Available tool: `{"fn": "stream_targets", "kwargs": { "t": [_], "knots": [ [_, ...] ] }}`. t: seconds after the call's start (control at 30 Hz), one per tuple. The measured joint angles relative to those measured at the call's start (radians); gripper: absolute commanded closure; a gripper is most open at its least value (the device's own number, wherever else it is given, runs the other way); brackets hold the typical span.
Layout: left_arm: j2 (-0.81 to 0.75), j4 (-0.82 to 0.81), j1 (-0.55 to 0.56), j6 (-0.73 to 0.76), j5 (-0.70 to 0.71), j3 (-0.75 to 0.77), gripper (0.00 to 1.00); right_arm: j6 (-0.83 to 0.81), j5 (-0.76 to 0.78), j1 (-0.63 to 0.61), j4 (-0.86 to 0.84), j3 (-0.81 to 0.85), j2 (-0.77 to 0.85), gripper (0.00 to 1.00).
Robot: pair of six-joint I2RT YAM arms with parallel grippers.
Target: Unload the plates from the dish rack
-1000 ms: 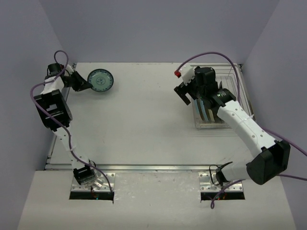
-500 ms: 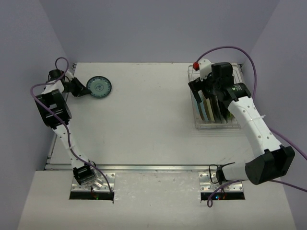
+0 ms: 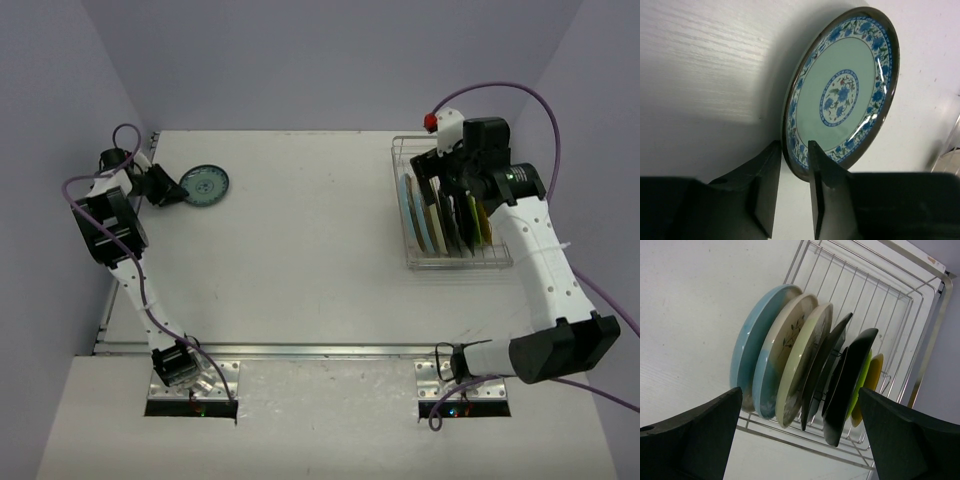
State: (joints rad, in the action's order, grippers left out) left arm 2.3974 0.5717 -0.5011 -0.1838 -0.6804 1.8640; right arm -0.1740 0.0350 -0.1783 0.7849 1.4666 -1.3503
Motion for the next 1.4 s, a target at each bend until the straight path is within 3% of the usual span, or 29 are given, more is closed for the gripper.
{"fn": "stream_targets", "kwargs": {
  "t": [0.07,0.3,0.47,0.63,0.77,0.87,1.2,1.3,1.4],
  "knots": [
    [0.0,0.0,0.0,0.005,0.009,0.007,0.62,0.005,0.001,0.011,0.011,0.01,-0.003,0.01],
    [-0.062,0.0,0.005,0.053,0.077,-0.02,0.59,0.033,-0.006,0.086,0.031,0.047,-0.049,0.11],
    [-0.362,-0.032,0.052,0.178,0.211,-0.236,0.56,0.069,-0.095,0.274,0.077,0.113,-0.133,0.24],
    [-0.747,-0.162,0.254,0.308,0.362,-0.396,0.48,0.07,-0.184,0.428,0.137,0.121,-0.197,0.32],
    [-0.928,-0.236,0.466,0.386,0.422,-0.459,0.47,0.038,-0.255,0.492,0.177,0.12,-0.253,0.51],
    [-0.978,-0.26,0.547,0.426,0.456,-0.487,0.47,-0.003,-0.302,0.528,0.195,0.117,-0.297,0.59],
    [-0.987,-0.223,0.626,0.518,0.564,-0.565,0.46,-0.124,-0.335,0.556,0.202,0.107,-0.438,0.66],
    [-0.987,-0.223,0.626,0.534,0.582,-0.565,0.46,-0.146,-0.334,0.556,0.192,0.1,-0.465,0.73],
    [-0.987,-0.223,0.626,0.545,0.6,-0.565,0.46,-0.165,-0.333,0.555,0.167,0.081,-0.486,0.87]
  ]
}}
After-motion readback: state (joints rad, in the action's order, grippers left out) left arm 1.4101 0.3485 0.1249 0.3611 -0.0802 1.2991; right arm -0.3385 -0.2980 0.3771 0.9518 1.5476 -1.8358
